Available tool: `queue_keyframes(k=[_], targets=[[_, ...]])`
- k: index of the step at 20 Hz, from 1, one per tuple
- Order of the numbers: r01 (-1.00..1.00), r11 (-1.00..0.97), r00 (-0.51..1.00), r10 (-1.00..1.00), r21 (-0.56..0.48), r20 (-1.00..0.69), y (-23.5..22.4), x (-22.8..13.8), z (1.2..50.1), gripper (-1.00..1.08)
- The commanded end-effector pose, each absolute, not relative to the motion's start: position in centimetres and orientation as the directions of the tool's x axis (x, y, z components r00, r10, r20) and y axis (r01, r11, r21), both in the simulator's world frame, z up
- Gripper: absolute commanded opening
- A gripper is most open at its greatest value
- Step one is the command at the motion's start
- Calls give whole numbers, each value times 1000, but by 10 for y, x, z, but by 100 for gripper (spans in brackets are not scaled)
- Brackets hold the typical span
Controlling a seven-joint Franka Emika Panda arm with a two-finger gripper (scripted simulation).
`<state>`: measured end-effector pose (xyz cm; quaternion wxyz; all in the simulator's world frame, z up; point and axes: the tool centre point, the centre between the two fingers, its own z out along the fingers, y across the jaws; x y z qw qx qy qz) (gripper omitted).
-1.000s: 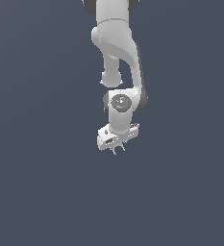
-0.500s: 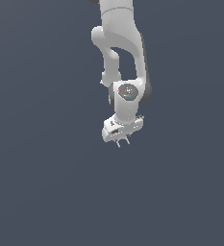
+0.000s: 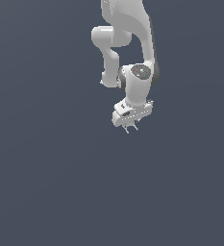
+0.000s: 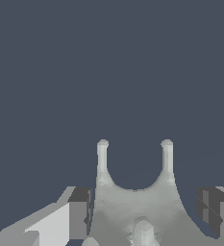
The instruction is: Pick up the object and move it to a goal position.
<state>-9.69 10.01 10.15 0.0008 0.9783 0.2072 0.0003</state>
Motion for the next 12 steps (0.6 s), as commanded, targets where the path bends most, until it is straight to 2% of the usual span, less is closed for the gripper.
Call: queue_keyframes(k=[1,12], targets=[[405,-914,914,405,2,0,110,-110,110,-100],[405,-914,914,405,1,0,130,-134,127,-100]])
